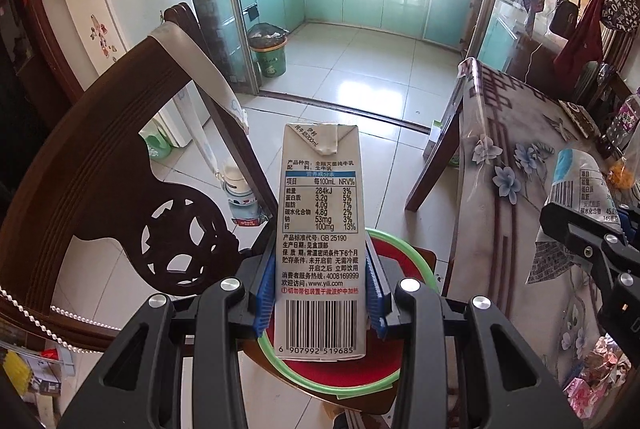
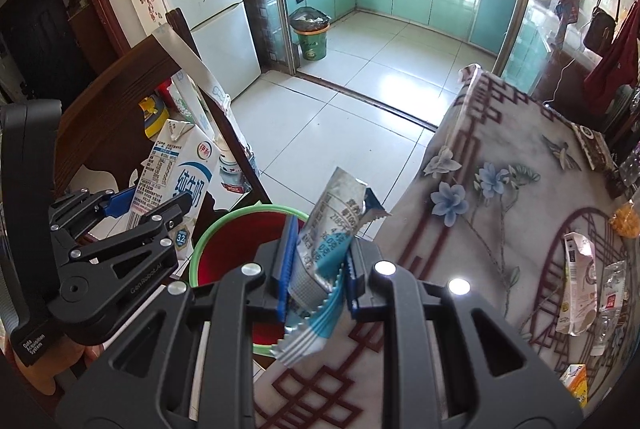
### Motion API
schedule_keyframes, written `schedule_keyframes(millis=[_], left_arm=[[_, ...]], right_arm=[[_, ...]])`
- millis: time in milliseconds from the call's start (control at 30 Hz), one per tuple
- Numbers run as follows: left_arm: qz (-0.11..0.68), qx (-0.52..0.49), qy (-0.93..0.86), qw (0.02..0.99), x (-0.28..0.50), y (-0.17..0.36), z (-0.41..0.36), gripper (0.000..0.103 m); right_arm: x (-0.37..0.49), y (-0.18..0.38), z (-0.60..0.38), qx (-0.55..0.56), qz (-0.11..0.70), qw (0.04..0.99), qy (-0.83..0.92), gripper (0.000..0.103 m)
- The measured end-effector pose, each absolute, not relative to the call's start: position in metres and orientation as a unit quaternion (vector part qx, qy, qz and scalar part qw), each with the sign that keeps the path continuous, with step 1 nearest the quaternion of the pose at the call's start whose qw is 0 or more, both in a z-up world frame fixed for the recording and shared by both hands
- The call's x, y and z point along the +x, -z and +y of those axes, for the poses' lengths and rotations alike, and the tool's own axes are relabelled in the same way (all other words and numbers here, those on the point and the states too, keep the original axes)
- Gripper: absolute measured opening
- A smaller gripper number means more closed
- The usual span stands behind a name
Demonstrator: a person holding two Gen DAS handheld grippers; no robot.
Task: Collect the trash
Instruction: 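Carry both held cartons over the red bucket, then open the left tool to drop the milk carton while the right tool drops its carton into the bucket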
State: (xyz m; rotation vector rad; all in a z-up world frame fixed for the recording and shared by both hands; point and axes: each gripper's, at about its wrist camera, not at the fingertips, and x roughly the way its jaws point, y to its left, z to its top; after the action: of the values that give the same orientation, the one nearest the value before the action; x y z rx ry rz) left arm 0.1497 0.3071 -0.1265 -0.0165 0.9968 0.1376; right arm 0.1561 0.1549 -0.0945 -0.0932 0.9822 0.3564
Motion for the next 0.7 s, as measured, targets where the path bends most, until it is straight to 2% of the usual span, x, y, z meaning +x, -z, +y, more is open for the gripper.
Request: schedule_keyframes(millis=[500, 533, 567, 600, 700], left_arm=[[0.489, -0.012, -0.071, 0.869, 0.161, 0.14, 0.319, 0.035], [0.489, -0.012, -0.073, 0.869, 0.162, 0.14, 0.319, 0.036], [0.488, -0.011, -0.075, 0.87, 0.162, 0.14, 0.32, 0.036], [0.486, -0.011, -0.078, 0.871, 0.162, 0.139, 0.32, 0.036], [0.48, -0.009, -0.081, 0.873, 0.161, 0.135, 0.321, 0.041]], right_arm=[[0.172, 0.117, 0.173, -0.037, 0.491, 0.848, -0.198, 0.024], [0.172, 0.117, 0.174, -0.036, 0.49, 0.848, -0.199, 0.028], [0.172, 0.118, 0.174, -0.037, 0.49, 0.848, -0.199, 0.042], [0.172, 0.118, 0.174, -0.039, 0.49, 0.848, -0.199, 0.047], [0.17, 0.116, 0.175, -0.043, 0.485, 0.85, -0.201, 0.047]])
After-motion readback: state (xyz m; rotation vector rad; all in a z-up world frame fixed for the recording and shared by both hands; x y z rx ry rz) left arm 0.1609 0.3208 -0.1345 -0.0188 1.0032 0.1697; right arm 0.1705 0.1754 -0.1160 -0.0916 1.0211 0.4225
